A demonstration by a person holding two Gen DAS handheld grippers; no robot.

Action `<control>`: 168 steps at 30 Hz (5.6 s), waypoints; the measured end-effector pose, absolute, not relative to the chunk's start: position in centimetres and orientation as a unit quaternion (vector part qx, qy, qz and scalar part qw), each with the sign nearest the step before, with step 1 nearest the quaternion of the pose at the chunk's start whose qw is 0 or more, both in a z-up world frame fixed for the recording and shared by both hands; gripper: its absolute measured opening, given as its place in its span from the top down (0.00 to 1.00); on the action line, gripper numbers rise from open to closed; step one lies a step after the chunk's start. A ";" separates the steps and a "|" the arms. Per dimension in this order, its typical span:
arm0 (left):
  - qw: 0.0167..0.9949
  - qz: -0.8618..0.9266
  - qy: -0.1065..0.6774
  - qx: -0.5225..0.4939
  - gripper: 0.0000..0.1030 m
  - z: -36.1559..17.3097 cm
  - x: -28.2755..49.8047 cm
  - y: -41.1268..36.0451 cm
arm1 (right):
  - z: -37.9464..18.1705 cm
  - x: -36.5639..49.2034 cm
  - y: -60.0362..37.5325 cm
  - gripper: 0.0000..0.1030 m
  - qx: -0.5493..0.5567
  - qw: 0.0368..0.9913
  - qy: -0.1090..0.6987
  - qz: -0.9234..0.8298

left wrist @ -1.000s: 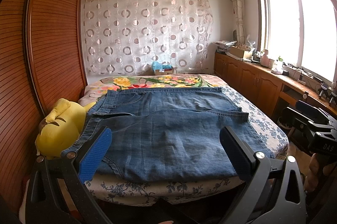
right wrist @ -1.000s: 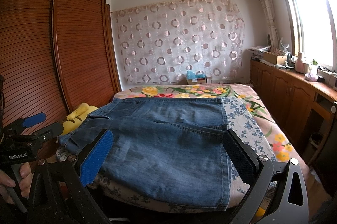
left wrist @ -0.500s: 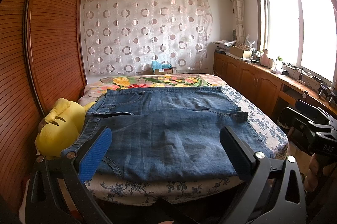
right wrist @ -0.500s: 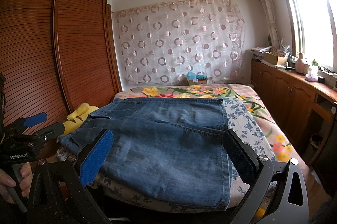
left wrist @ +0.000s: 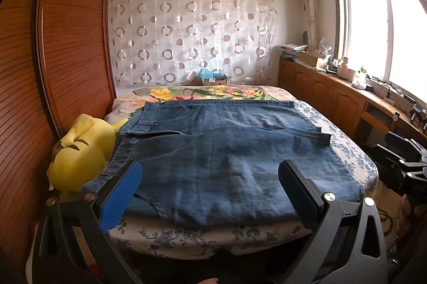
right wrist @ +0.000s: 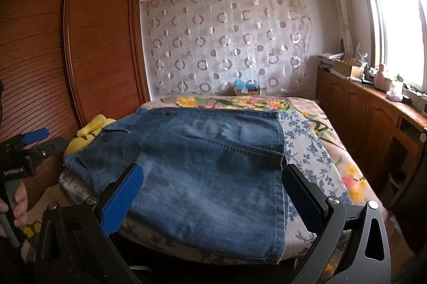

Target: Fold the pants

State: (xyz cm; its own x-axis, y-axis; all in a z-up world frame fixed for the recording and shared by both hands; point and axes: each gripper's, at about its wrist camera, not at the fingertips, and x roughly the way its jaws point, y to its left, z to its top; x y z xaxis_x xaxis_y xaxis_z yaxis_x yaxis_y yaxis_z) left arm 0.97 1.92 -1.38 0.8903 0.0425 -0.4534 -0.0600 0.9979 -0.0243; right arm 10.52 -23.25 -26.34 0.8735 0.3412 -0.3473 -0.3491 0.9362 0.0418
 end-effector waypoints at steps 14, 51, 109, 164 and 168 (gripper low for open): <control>0.966 0.013 0.256 -0.025 0.00 -4.0 2.0 5.9 | -26.2 10.6 -23.5 0.01 -0.023 0.963 0.207 0.170; 0.920 0.112 0.363 -0.093 0.35 -14.2 6.4 21.4 | -27.4 10.8 -24.4 0.10 -0.038 0.944 0.300 0.131; 0.964 0.048 0.256 -0.043 0.87 -4.9 7.8 16.8 | -23.3 13.1 -26.4 0.89 -0.029 0.952 0.251 0.175; 0.957 0.075 0.279 -0.002 0.89 -2.3 33.3 18.2 | -18.8 35.8 -22.8 0.90 -0.074 0.965 0.210 0.139; 0.953 0.077 0.294 -0.001 0.89 -3.1 35.0 18.5 | -19.3 38.6 -21.9 0.90 -0.086 0.962 0.225 0.129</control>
State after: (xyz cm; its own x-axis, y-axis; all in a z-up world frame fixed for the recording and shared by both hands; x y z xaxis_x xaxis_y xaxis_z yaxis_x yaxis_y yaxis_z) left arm 34.98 18.54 -3.07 0.8157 0.1473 -0.5594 -0.1479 0.9880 0.0445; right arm 38.59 -21.91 -19.30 0.8655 0.2098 -0.4549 -0.2868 0.9520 -0.1065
